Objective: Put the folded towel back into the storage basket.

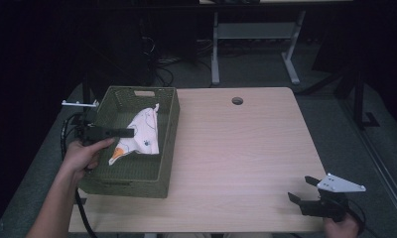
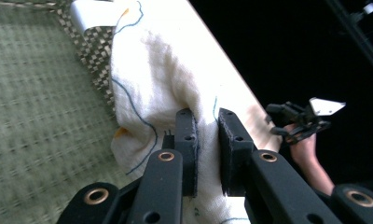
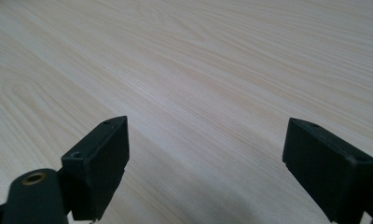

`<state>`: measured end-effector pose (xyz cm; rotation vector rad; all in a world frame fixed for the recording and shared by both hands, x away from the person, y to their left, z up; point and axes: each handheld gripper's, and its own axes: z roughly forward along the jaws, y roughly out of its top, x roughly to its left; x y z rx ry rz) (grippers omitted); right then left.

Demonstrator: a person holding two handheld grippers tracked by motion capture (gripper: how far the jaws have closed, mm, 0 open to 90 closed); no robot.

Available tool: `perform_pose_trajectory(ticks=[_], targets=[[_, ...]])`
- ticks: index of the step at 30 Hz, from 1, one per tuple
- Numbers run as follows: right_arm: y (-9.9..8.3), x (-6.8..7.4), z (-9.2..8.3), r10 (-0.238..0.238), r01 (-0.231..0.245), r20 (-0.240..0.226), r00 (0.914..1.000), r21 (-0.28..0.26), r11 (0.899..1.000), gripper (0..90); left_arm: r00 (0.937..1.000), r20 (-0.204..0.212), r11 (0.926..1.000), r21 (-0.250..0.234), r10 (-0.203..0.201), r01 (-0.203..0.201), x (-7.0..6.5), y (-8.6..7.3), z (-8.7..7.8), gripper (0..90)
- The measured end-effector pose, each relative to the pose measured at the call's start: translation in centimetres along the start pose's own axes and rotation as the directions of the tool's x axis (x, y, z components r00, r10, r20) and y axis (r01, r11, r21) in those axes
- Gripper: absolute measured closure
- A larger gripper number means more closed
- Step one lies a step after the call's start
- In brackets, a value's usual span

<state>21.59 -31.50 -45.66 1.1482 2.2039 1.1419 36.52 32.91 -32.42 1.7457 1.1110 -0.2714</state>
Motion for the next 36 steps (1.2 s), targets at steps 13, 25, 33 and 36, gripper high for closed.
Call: perform_pose_trajectory(ticks=[13,25,33,36], targets=[[0.2,0.0,0.8,-0.005,0.005,-0.017,0.9998,0.017,1.000,14.0,0.9957,-0.091,0.9973,0.073,0.020,-0.013,2.1,-0.1,0.4,79.8],[0.3,-0.1,1.0,-0.009,0.009,-0.016,0.9998,0.023,1.000,14.0,0.9336,-0.309,0.9660,0.234,0.182,-0.111,3.1,1.7,2.3,57.0],[0.3,0.0,0.9,-0.015,0.015,-0.018,0.9997,0.018,1.000,14.0,0.9189,-0.330,0.9502,0.287,0.216,-0.120,2.6,1.3,3.6,54.8],[0.3,0.1,0.8,-0.019,0.019,-0.022,0.9996,0.017,1.000,14.0,0.9181,-0.326,0.9399,0.321,0.225,-0.117,2.4,1.1,4.3,56.8]])
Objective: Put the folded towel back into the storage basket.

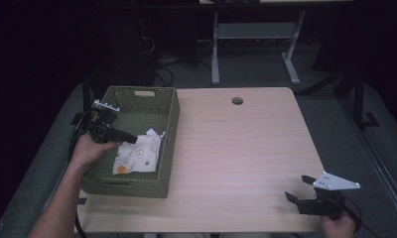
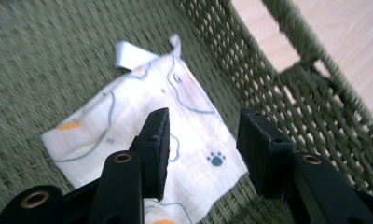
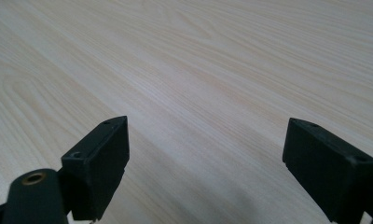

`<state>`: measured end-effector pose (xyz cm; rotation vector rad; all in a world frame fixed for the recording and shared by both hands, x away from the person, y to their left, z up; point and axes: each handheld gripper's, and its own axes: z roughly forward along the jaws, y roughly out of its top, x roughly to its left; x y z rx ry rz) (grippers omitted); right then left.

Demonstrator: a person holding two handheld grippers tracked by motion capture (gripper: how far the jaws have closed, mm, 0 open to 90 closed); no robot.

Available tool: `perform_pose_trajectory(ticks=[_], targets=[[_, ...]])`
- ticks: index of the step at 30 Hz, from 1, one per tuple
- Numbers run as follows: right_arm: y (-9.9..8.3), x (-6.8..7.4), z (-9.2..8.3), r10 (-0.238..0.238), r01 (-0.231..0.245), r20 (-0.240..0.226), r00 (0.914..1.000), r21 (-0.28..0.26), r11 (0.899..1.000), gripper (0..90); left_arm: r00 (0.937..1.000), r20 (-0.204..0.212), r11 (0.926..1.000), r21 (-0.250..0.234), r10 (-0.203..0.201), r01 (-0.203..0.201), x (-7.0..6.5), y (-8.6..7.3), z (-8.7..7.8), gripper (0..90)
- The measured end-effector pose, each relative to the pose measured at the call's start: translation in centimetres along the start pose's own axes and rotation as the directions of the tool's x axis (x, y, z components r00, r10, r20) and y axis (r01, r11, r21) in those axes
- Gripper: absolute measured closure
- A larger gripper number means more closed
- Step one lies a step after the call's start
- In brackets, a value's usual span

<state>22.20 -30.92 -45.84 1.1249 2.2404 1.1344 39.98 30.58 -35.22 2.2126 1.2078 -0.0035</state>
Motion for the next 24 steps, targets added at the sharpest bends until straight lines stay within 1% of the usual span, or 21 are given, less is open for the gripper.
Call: perform_pose_trajectory(ticks=[1,3,5,7,8,9,10,11,13,14,15,16,17,18,19,21,22,23,24], targets=[[0.0,0.0,0.0,-0.001,0.001,0.000,1.0000,-0.001,1.000,14.0,1.0000,0.003,1.0000,0.004,0.001,-0.001,-0.1,0.0,0.2,57.8],[0.0,0.1,-0.1,-0.005,0.005,-0.001,1.0000,-0.003,1.000,14.0,1.0000,0.002,0.9998,0.019,-0.009,0.009,-0.1,-0.2,0.8,61.2],[0.0,0.1,-0.2,-0.004,0.004,0.000,1.0000,-0.005,1.000,14.0,0.9995,-0.018,0.9983,0.051,-0.027,0.028,0.1,-0.4,1.4,64.2],[-0.1,0.0,-0.3,0.002,-0.002,0.000,1.0000,-0.009,1.000,14.0,0.9981,-0.037,0.9941,0.094,-0.050,0.053,0.5,-0.6,2.1,66.4],[-0.1,0.0,-0.3,0.002,-0.002,0.000,1.0000,-0.009,1.000,14.0,0.9973,-0.051,0.9921,0.111,-0.053,0.058,0.6,-0.6,2.3,66.4],[-0.1,-0.1,-0.3,0.002,-0.002,-0.001,1.0000,-0.009,1.000,14.0,0.9957,-0.079,0.9889,0.136,-0.049,0.059,0.7,-0.6,2.7,66.5],[-0.1,-0.1,-0.2,0.002,-0.002,-0.002,1.0000,-0.008,1.000,14.0,0.9952,-0.090,0.9866,0.154,-0.039,0.053,0.8,-0.6,2.9,66.7],[-0.1,-0.1,-0.2,0.001,-0.001,-0.003,1.0000,-0.006,1.000,14.0,0.9954,-0.086,0.9851,0.162,-0.043,0.057,0.9,-0.6,3.1,67.0],[-0.1,-0.1,-0.2,-0.002,0.002,-0.003,1.0000,-0.004,1.000,14.0,0.9929,-0.111,0.9815,0.181,-0.044,0.063,0.9,-0.4,3.7,71.1],[0.0,-0.1,-0.2,-0.004,0.004,-0.003,1.0000,-0.005,1.000,14.0,0.9929,-0.113,0.9796,0.192,-0.040,0.061,1.0,-0.4,4.0,73.7],[0.0,-0.1,-0.2,-0.003,0.003,-0.002,1.0000,-0.007,1.000,14.0,0.9922,-0.119,0.9756,0.211,-0.037,0.062,1.0,-0.2,4.5,78.9],[0.0,-0.1,-0.2,-0.003,0.003,-0.002,1.0000,-0.007,1.000,14.0,0.9922,-0.119,0.9756,0.211,-0.037,0.062,1.0,-0.2,4.5,81.9],[0.0,-0.1,-0.2,-0.003,0.003,-0.002,1.0000,-0.008,1.000,14.0,0.9919,-0.122,0.9740,0.218,-0.033,0.059,1.1,-0.2,4.8,81.9],[0.0,-0.2,-0.3,-0.003,0.003,-0.002,1.0000,-0.009,1.000,14.0,0.9915,-0.126,0.9727,0.225,-0.030,0.058,1.2,-0.1,5.2,85.1],[0.0,-0.1,-0.3,-0.002,0.002,-0.003,1.0000,-0.010,1.000,14.0,0.9909,-0.131,0.9716,0.228,-0.031,0.061,1.2,-0.1,5.4,86.5],[0.0,-0.2,-0.3,-0.004,0.004,-0.003,1.0000,-0.008,1.000,14.0,0.9882,-0.150,0.9647,0.255,-0.028,0.066,1.4,-0.3,6.0,87.8],[0.0,-0.2,-0.3,-0.004,0.004,-0.003,1.0000,-0.008,1.000,14.0,0.9878,-0.153,0.9616,0.266,-0.027,0.068,1.5,-0.3,6.2,87.8],[0.0,-0.2,-0.3,-0.005,0.005,-0.002,1.0000,-0.009,1.000,14.0,0.9831,-0.182,0.9513,0.300,-0.015,0.070,1.7,-0.6,6.8,87.7],[0.0,-0.2,-0.3,-0.005,0.005,-0.002,1.0000,-0.009,1.000,14.0,0.9831,-0.182,0.9513,0.300,-0.015,0.070,1.7,-0.6,6.8,87.7]])
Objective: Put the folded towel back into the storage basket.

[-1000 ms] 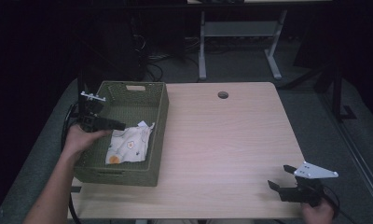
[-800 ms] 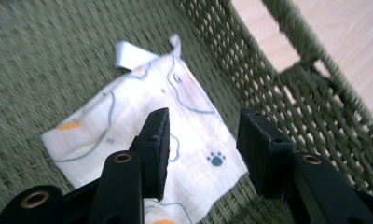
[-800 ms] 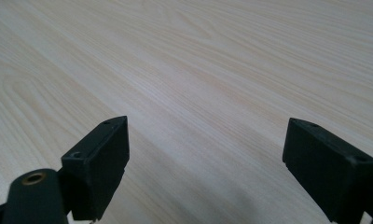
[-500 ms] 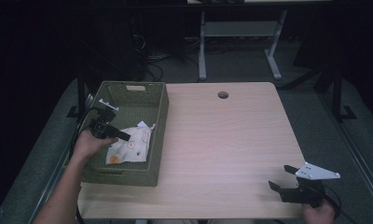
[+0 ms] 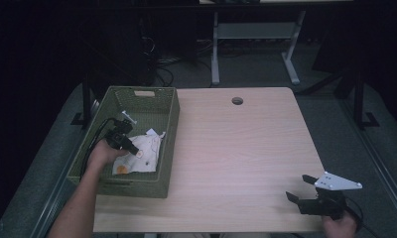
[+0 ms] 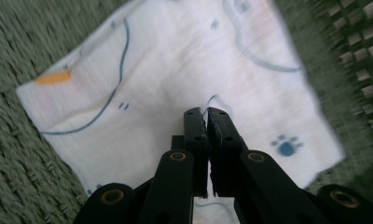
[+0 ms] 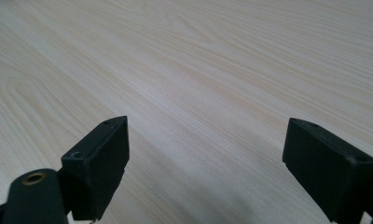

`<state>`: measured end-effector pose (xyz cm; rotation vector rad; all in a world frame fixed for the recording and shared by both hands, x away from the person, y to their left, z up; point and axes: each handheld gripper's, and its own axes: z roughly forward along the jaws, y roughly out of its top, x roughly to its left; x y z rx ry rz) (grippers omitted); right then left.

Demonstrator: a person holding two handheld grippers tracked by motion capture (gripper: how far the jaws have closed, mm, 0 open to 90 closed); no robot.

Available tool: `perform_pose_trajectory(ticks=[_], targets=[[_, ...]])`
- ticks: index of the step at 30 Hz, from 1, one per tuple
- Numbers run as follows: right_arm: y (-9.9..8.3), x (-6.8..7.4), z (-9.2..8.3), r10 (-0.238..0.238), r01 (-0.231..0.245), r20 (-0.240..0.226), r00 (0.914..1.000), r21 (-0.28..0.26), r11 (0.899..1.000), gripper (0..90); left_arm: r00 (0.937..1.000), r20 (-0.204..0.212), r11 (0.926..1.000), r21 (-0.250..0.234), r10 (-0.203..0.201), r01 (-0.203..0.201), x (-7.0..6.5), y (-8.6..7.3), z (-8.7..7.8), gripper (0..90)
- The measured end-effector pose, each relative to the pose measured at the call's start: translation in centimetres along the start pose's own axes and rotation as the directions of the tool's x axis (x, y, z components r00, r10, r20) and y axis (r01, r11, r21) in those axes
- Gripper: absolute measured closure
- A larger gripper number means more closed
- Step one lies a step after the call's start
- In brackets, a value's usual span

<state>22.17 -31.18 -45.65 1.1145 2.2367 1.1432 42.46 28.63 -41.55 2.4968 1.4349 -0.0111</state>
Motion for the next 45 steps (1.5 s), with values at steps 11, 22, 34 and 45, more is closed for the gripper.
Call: perform_pose_trajectory(ticks=[11,22,34,45], targets=[[0.1,0.0,0.2,-0.001,0.001,-0.010,1.0000,-0.001,1.000,14.0,0.9978,0.062,0.9932,-0.113,-0.021,0.028,-0.2,-0.3,-1.7,83.0],[0.5,0.3,0.5,-0.015,0.015,-0.019,0.9997,0.001,1.000,14.0,0.9980,0.063,0.9576,-0.287,-0.007,0.024,-2.0,-2.2,-4.8,71.2],[0.4,0.3,0.8,-0.015,0.015,-0.027,0.9995,0.001,1.000,14.0,0.9743,0.219,0.8518,-0.499,-0.052,0.158,-2.8,-5.3,-7.6,63.6],[0.2,0.0,0.6,-0.001,0.001,-0.030,0.9996,-0.018,1.000,14.0,0.9624,0.271,0.7951,-0.584,0.004,0.162,-4.3,-5.8,-9.0,50.4]])
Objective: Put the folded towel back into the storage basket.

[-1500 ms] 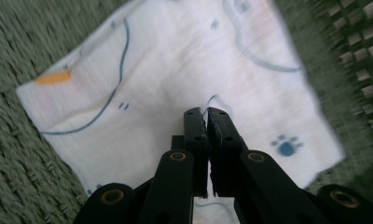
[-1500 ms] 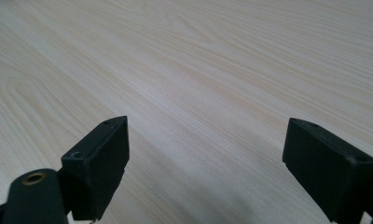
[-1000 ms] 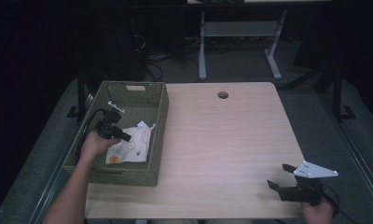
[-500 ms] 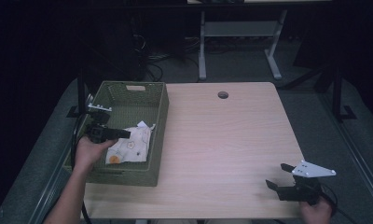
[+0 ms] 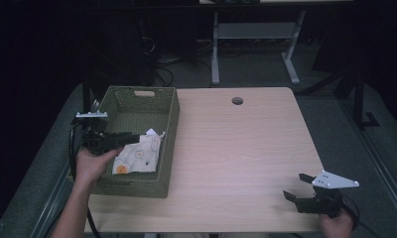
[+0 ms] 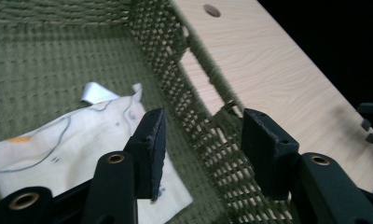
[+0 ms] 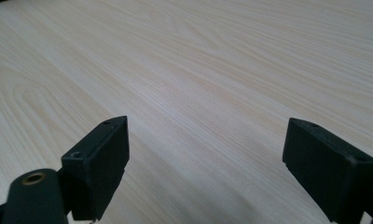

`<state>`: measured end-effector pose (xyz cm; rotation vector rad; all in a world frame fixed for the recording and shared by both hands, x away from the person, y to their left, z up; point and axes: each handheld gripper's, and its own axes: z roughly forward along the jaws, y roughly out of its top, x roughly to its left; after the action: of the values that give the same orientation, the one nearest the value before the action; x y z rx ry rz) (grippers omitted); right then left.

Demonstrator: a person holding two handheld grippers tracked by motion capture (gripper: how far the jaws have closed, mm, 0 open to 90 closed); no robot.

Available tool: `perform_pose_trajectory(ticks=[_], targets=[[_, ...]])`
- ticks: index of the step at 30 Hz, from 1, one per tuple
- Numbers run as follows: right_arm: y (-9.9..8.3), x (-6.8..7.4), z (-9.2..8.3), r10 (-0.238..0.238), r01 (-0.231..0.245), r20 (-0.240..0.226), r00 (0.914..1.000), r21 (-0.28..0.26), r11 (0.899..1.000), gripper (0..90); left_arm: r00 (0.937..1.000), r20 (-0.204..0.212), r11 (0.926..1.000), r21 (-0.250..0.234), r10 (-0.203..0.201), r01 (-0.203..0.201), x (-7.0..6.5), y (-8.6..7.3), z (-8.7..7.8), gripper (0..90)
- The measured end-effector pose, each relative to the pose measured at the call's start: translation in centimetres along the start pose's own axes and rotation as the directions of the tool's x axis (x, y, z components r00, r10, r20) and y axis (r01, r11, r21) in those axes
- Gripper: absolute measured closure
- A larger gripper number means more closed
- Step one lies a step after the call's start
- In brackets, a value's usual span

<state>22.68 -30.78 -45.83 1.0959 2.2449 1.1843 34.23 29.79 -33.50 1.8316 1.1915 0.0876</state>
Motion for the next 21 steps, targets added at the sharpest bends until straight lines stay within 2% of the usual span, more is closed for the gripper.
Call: perform_pose_trajectory(ticks=[5,6,9,14,21], targets=[[-0.1,-0.2,0.0,0.009,-0.009,0.000,1.0000,-0.007,1.000,14.0,0.9992,0.038,0.9998,-0.018,-0.010,0.011,-0.3,0.0,0.2,47.7],[-0.1,-0.2,0.0,0.009,-0.009,-0.001,1.0000,-0.006,1.000,14.0,0.9981,0.060,0.9996,-0.026,-0.013,0.014,-0.3,0.0,0.2,46.8],[-0.1,-0.2,0.0,0.009,-0.009,-0.002,1.0000,-0.006,1.000,14.0,0.9970,0.076,0.9991,-0.038,-0.014,0.017,-0.3,0.1,0.3,45.4],[-0.1,-0.3,0.0,0.005,-0.005,-0.002,1.0000,-0.008,1.000,14.0,0.9910,0.134,0.9990,-0.043,0.000,0.006,-0.8,0.0,0.7,43.7],[-0.2,-0.2,-0.1,0.008,-0.008,-0.003,1.0000,-0.010,1.000,14.0,0.9899,0.139,0.9987,-0.047,0.026,-0.020,-1.7,-0.2,0.8,42.7]])
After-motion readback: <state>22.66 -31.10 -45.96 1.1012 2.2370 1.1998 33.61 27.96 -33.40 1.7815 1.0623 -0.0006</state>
